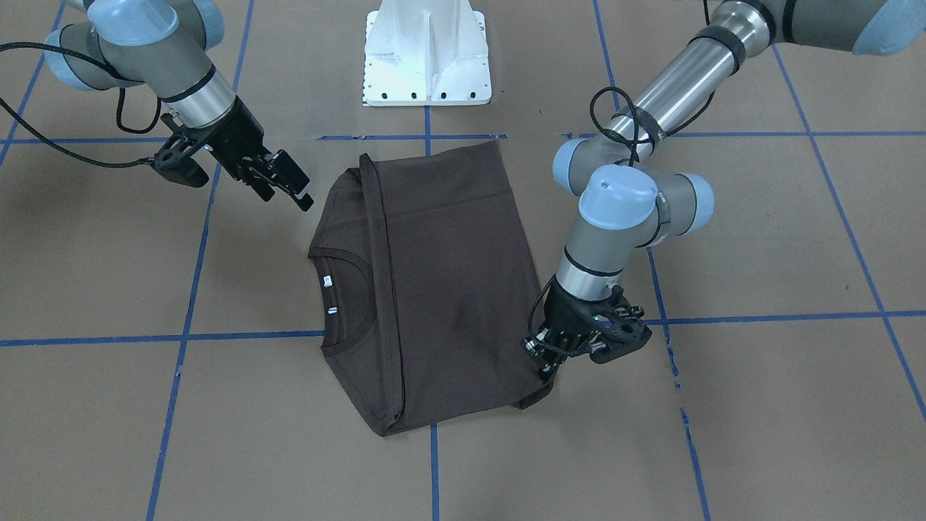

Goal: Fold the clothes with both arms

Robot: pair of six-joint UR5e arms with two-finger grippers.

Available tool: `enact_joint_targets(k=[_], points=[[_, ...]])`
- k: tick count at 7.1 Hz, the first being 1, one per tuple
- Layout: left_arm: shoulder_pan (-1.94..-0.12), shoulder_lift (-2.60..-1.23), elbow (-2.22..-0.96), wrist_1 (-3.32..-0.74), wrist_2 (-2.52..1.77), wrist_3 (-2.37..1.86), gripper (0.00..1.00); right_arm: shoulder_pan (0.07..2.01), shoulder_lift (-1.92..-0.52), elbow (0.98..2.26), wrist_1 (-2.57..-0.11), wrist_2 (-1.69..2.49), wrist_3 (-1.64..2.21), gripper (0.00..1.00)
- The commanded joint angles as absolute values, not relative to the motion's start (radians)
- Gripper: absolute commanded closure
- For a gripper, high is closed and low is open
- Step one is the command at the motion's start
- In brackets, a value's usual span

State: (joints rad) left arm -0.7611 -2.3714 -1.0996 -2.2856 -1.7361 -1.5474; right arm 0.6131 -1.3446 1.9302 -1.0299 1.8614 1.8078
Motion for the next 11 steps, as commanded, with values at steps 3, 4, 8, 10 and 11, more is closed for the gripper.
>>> enact_joint_targets(k=[3, 4, 8, 10, 11], points=[[-0.775, -2.450, -0.899, -2.445, -1.736, -1.546, 1.00, 0.598, -1.149, 1.748, -1.051, 1.821, 1.813, 0.00], [-0.778, -2.460, -0.879, -2.462, -1.735, -1.546, 1.00, 0.589, -1.103, 1.718, -1.092, 1.819, 1.809, 0.00], [-0.845, -2.348, -1.142, -2.460, -1.866, -1.543, 0.38, 0.483, -0.987, 1.672, -1.295, 1.752, 1.596, 0.00], [-0.885, -2.272, -1.225, -2.465, -1.953, -1.539, 0.34, 0.445, -0.904, 1.678, -1.499, 1.749, 1.504, 0.00], [-0.887, -2.269, -1.227, -2.465, -1.953, -1.539, 0.34, 0.416, -0.882, 1.678, -1.585, 1.735, 1.433, 0.00]])
